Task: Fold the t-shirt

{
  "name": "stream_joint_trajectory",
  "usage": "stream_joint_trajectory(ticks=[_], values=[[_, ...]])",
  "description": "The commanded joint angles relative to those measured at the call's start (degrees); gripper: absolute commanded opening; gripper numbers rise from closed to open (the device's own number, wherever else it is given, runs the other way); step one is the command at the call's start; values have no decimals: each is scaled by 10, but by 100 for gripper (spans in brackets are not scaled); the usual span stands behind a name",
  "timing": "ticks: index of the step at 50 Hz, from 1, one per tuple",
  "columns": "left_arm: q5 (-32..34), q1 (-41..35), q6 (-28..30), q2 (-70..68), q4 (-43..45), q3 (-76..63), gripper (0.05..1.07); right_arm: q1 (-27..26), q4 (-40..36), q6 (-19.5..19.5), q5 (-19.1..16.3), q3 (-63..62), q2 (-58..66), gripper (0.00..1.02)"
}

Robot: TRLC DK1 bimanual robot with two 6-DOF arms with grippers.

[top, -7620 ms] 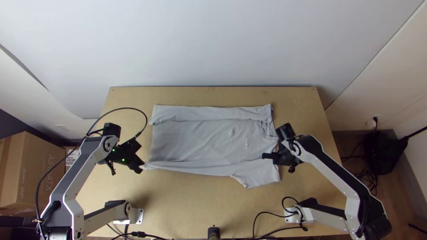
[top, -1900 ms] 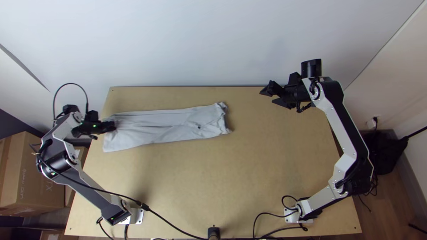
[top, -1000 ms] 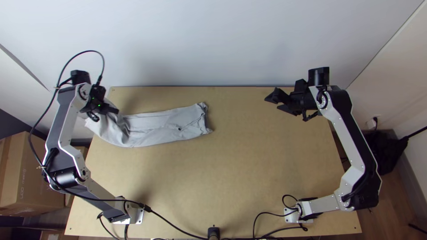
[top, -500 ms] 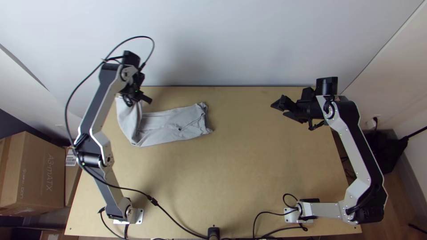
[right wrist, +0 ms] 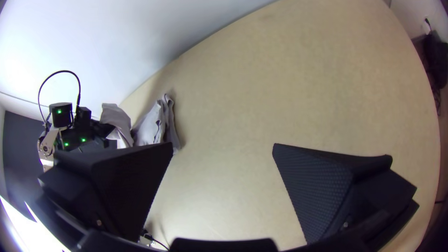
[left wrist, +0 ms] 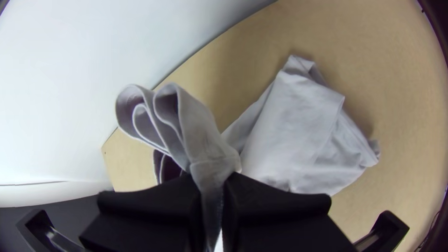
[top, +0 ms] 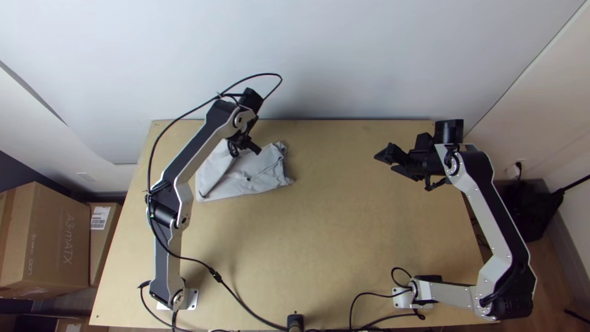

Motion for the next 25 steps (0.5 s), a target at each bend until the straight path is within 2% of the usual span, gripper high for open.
stream_joint_trajectory(ticks=[1, 19, 20, 21, 24, 25], values=[[-17, -26, -18, 22, 13, 25, 8, -1, 11, -5, 0, -23, -22, 98], [-34, -114, -30, 69, 83, 38, 8, 42, 58, 5, 0, -105, -42, 98], [-34, -118, -30, 70, 87, 38, 11, 46, 61, 5, 0, -110, -43, 98], [-34, -122, -30, 72, 91, 38, 21, 49, 63, 6, 0, -116, -43, 98], [-35, -138, -24, 77, 92, 38, 70, 57, 69, 7, 0, -131, -43, 98], [-37, -144, -22, 77, 93, 38, 82, 62, 73, 8, 0, -135, -43, 98]])
